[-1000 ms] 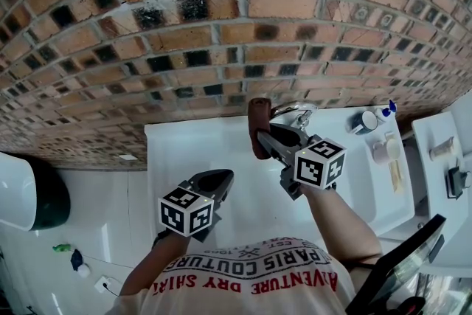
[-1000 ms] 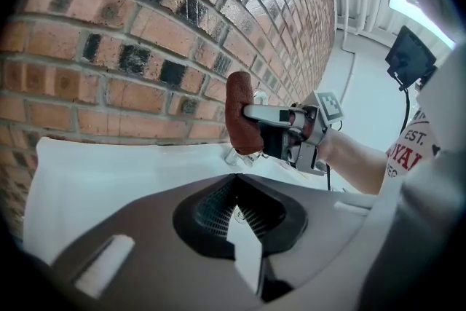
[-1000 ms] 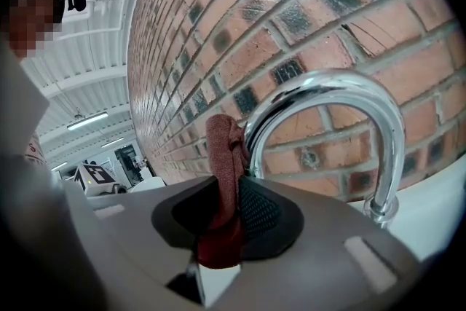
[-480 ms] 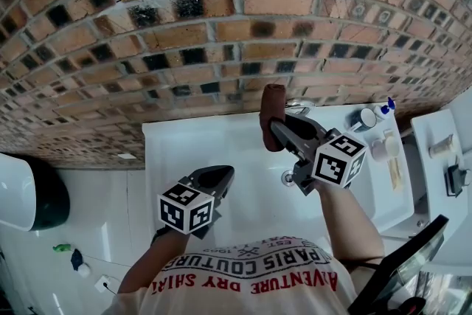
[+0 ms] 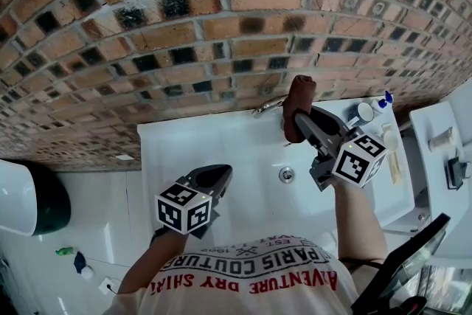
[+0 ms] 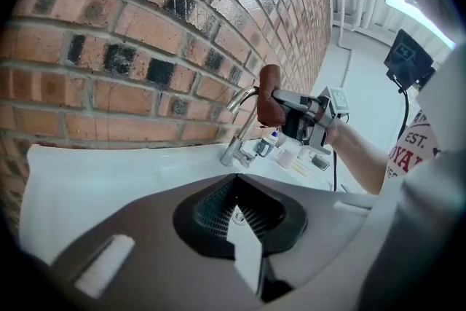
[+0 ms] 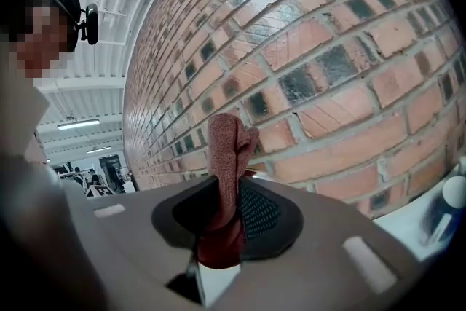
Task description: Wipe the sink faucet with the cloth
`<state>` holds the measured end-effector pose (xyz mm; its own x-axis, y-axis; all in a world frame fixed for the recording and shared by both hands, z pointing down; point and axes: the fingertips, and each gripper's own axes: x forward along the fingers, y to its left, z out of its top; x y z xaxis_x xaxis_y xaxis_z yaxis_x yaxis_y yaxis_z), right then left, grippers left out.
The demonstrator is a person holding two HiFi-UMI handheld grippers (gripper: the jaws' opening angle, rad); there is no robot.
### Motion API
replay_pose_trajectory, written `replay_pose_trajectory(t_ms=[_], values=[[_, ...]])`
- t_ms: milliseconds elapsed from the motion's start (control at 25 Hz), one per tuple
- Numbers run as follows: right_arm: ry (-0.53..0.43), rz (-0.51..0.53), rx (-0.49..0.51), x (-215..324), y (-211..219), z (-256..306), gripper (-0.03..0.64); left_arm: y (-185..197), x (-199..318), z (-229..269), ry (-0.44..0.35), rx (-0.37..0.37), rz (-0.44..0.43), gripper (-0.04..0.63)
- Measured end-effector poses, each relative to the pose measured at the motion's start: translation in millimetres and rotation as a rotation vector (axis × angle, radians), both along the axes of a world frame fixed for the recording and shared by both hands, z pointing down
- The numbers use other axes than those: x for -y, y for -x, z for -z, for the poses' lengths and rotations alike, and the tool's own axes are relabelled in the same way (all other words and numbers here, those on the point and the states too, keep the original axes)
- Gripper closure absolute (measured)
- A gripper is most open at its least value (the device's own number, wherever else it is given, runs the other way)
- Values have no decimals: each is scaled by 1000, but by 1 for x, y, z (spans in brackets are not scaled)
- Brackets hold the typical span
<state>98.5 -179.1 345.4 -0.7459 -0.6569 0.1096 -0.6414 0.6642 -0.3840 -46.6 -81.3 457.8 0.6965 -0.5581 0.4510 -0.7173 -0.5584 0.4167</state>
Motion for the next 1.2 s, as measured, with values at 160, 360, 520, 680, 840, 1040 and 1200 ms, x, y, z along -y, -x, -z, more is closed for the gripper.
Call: replay_pose_trajectory(t_ms=[160, 360, 520, 680, 840, 1040, 1200], values=[[5, -72, -28, 6, -26, -10, 537, -1, 1, 0, 0, 1, -1, 591], [48, -146, -49, 15, -53, -34, 537, -2, 1, -3, 5, 3, -3, 591], [94, -192, -87, 21, -64, -62, 537, -2, 0, -7, 13, 5, -2, 591], [145, -223, -131, 25, -64, -93, 537, -2, 0, -10, 22, 6, -3, 591], [184, -243, -165, 29, -61, -118, 535, -4, -1, -13, 30, 8, -7, 590], [196, -263, -160, 31, -60, -131, 535, -6, -1, -15, 34, 5, -10, 591], [200, -264, -150, 32, -60, -132, 534, -8, -1, -14, 33, 5, -13, 590]])
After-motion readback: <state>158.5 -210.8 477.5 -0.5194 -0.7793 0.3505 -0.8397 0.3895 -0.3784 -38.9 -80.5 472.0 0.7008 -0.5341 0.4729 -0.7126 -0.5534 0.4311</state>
